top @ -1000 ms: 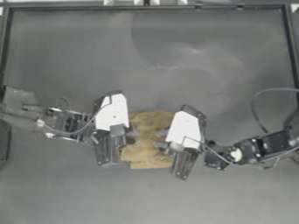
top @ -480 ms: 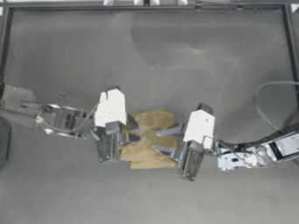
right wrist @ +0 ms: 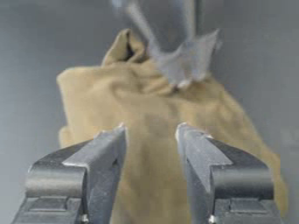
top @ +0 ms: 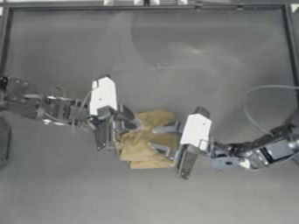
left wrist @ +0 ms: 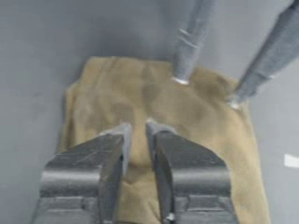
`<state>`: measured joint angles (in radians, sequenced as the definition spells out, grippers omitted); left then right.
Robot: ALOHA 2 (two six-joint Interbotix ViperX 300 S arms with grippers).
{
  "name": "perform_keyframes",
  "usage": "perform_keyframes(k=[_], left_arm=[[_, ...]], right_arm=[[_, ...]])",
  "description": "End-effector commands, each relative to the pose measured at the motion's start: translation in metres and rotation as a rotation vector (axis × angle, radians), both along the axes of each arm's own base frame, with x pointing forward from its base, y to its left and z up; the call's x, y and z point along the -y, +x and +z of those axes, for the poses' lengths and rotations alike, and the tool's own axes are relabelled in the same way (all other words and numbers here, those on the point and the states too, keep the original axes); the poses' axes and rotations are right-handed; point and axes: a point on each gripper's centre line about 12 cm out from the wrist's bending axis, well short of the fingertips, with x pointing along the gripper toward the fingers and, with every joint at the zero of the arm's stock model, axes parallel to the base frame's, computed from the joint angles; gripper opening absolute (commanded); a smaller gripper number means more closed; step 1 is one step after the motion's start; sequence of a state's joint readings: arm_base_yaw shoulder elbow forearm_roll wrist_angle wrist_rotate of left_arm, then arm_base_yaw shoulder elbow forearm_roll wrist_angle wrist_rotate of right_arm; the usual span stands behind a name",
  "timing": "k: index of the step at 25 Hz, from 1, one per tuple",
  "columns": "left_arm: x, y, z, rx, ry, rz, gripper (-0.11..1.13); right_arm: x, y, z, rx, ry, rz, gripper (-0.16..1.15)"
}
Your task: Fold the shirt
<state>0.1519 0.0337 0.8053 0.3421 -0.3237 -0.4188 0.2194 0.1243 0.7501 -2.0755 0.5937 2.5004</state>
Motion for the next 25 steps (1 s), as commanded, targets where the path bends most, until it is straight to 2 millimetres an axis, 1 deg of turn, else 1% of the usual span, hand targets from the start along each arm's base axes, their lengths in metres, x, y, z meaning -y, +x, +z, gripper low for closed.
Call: perform_keyframes(k=[1, 9, 12, 16, 19, 21, 25], left_arm=[[-0.001, 0.002, 0.002, 0.045, 0.003, 0.002, 0.61], [0.001, -0.010, -0.023, 0.087, 0.028, 0.039, 0.61], [0.007, -0.008, -0.036, 0.076, 0.037, 0.030, 0.61], [0.010, -0.006, -0.053, 0.037, 0.027, 0.030, 0.61], [0.011, -0.006, -0.052, 0.042, 0.025, 0.031, 0.61], [0.011, -0.005, -0.042, 0.066, 0.027, 0.032, 0.61], [0.011, -0.005, -0.015, 0.121, 0.039, 0.029, 0.62]], right_arm=[[0.000, 0.009, 0.000, 0.038, -0.017, -0.007, 0.77], [-0.002, 0.017, -0.036, -0.029, -0.019, -0.017, 0.77], [-0.004, 0.021, -0.048, -0.046, -0.015, -0.021, 0.77], [-0.004, 0.023, -0.057, -0.063, -0.008, -0.027, 0.77], [-0.007, 0.024, -0.052, -0.050, -0.005, -0.020, 0.77], [-0.007, 0.024, -0.041, -0.025, 0.001, -0.018, 0.77], [-0.006, 0.020, -0.017, 0.025, 0.004, -0.016, 0.77]])
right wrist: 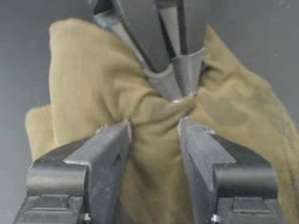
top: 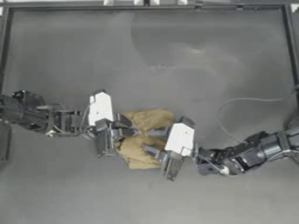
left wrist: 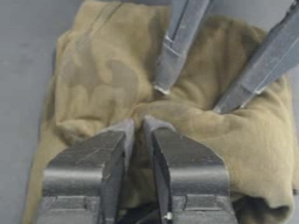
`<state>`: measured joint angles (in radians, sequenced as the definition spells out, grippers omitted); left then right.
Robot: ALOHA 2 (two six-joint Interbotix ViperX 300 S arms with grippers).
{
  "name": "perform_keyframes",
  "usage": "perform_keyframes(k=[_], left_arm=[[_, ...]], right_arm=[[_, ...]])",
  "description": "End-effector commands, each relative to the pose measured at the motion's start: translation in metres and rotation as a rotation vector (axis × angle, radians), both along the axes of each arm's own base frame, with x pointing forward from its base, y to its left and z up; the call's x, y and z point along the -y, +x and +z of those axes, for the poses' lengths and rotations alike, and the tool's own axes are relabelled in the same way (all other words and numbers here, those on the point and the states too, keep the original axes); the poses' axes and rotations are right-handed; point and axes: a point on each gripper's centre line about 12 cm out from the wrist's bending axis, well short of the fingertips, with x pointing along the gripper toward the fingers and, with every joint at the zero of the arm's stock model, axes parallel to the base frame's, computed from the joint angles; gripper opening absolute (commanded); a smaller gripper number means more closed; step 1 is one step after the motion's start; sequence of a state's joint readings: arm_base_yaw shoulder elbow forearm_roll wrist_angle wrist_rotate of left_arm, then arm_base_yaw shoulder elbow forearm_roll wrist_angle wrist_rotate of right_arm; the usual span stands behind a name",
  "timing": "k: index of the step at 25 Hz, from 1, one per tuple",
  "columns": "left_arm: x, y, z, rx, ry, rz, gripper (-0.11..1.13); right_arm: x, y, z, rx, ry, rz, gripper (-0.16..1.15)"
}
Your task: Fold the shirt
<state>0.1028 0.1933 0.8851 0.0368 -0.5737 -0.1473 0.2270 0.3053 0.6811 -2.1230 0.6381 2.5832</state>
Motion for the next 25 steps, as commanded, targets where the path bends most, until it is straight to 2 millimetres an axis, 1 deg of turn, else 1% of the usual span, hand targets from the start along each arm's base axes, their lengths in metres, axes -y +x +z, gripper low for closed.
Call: perform_keyframes(k=[1, 5, 8, 11, 14, 16, 20, 25], left_arm=[[0.002, 0.003, 0.044, 0.102, 0.017, -0.010, 0.62], [0.005, 0.000, 0.068, 0.130, 0.036, -0.024, 0.62], [0.011, 0.000, 0.085, 0.146, 0.043, -0.042, 0.62], [0.019, 0.006, 0.094, 0.115, 0.061, -0.074, 0.62], [0.030, 0.012, 0.095, 0.078, 0.073, -0.112, 0.62], [0.034, 0.013, 0.093, 0.066, 0.071, -0.120, 0.62], [0.039, 0.009, 0.088, 0.046, 0.045, -0.113, 0.62], [0.047, 0.002, 0.080, 0.021, 0.020, -0.117, 0.62]], right_arm=[[0.001, -0.001, 0.033, 0.081, 0.016, -0.005, 0.77], [0.007, -0.006, 0.056, 0.131, 0.023, -0.012, 0.77], [0.018, -0.010, 0.062, 0.143, 0.023, -0.033, 0.77], [0.026, -0.011, 0.065, 0.146, 0.029, -0.047, 0.77], [0.035, -0.011, 0.066, 0.143, 0.027, -0.054, 0.77], [0.040, -0.012, 0.064, 0.137, 0.022, -0.059, 0.77], [0.047, -0.017, 0.059, 0.115, 0.022, -0.070, 0.77], [0.051, -0.019, 0.056, 0.103, 0.023, -0.076, 0.77]])
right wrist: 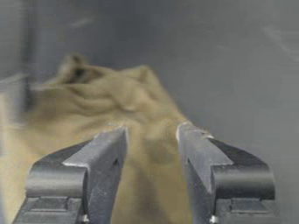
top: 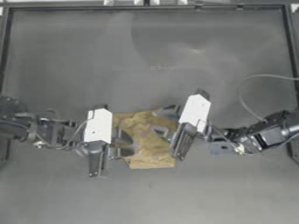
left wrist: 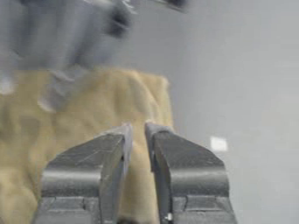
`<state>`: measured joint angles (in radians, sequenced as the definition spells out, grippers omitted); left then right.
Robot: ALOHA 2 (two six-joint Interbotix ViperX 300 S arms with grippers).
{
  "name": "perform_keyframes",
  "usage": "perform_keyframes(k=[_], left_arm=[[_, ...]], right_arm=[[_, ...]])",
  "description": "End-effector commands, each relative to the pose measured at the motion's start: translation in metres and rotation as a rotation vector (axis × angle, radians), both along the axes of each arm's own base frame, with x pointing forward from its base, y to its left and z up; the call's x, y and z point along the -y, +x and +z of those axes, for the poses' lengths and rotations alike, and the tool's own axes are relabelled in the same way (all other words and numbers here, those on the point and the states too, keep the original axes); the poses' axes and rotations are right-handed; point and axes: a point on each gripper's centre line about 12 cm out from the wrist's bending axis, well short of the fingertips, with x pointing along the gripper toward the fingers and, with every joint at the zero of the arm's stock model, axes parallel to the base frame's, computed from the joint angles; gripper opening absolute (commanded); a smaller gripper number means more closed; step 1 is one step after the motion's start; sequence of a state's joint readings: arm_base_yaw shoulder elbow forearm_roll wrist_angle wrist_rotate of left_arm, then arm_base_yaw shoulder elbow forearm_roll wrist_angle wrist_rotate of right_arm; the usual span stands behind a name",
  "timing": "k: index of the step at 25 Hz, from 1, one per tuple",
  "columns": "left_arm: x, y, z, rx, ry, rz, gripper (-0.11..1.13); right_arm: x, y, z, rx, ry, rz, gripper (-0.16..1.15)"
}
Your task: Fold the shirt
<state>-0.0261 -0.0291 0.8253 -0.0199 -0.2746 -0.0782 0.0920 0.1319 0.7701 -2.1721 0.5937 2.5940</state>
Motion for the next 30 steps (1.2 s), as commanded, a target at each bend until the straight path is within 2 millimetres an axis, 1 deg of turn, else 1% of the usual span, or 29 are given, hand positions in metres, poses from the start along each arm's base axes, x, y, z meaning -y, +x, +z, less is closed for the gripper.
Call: perform_keyframes(k=[1, 6, 9, 15, 22, 28, 30], left_arm=[[0.004, -0.002, 0.012, 0.033, -0.011, -0.002, 0.62], [0.005, -0.003, -0.001, -0.004, -0.016, 0.000, 0.62], [0.006, -0.002, -0.011, -0.030, -0.016, -0.002, 0.62], [0.011, 0.000, -0.025, -0.065, -0.016, -0.013, 0.62], [0.019, 0.000, -0.045, -0.121, -0.031, -0.012, 0.61], [0.020, -0.001, -0.060, -0.165, -0.038, -0.004, 0.61], [0.020, -0.001, -0.060, -0.165, -0.040, -0.002, 0.61]], right_arm=[[0.001, 0.002, 0.014, 0.040, 0.002, 0.000, 0.77], [0.001, 0.002, 0.008, 0.023, 0.003, 0.000, 0.77], [-0.004, 0.002, -0.003, -0.002, 0.008, 0.003, 0.77], [-0.009, 0.002, -0.027, -0.030, 0.009, -0.014, 0.77], [-0.011, 0.002, -0.043, -0.066, 0.003, -0.013, 0.77], [-0.012, 0.002, -0.048, -0.075, 0.009, -0.016, 0.77], [-0.012, 0.003, -0.046, -0.068, 0.007, -0.015, 0.77]])
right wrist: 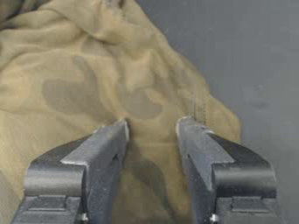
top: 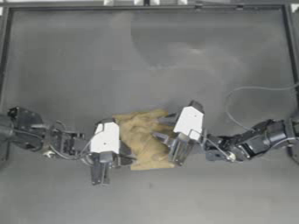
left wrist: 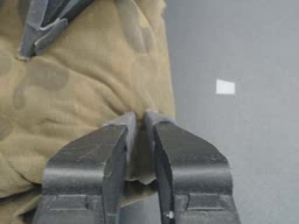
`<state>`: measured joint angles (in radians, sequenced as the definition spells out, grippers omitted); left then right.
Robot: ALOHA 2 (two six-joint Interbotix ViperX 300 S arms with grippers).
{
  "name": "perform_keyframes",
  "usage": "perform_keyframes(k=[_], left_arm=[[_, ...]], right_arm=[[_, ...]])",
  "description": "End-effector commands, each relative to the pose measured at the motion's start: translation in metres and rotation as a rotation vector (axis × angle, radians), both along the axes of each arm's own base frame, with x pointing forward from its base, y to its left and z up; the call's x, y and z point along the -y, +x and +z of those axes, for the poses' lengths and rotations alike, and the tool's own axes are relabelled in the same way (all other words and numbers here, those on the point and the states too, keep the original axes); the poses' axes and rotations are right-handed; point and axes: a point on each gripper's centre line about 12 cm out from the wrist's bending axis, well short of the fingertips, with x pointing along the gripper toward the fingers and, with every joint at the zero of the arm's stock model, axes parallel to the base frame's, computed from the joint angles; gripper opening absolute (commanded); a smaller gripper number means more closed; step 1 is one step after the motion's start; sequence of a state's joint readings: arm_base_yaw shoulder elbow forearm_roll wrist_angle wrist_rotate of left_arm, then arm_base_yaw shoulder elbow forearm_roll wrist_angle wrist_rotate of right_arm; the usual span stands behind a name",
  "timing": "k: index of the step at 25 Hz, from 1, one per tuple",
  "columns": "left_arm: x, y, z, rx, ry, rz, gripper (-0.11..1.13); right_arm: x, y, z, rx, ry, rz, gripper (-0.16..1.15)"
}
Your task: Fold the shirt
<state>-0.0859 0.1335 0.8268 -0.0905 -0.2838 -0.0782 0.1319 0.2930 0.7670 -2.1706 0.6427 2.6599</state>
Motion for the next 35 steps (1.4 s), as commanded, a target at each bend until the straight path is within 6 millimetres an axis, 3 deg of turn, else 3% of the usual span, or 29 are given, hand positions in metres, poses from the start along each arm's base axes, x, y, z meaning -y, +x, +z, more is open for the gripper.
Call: perform_keyframes(k=[1, 19, 29, 35], left_arm=[[0.001, 0.000, 0.000, -0.005, -0.004, 0.002, 0.61], [-0.018, -0.002, 0.084, 0.200, 0.051, 0.004, 0.61], [-0.031, -0.009, 0.092, 0.190, 0.061, 0.032, 0.61], [-0.035, -0.014, 0.095, 0.158, 0.059, 0.041, 0.61]], right_arm=[[-0.001, 0.006, 0.011, 0.035, 0.003, 0.002, 0.77], [-0.010, 0.002, 0.080, 0.149, 0.008, 0.082, 0.77], [-0.018, -0.014, 0.109, 0.148, 0.078, 0.153, 0.77], [-0.020, -0.026, 0.116, 0.109, 0.135, 0.195, 0.77]])
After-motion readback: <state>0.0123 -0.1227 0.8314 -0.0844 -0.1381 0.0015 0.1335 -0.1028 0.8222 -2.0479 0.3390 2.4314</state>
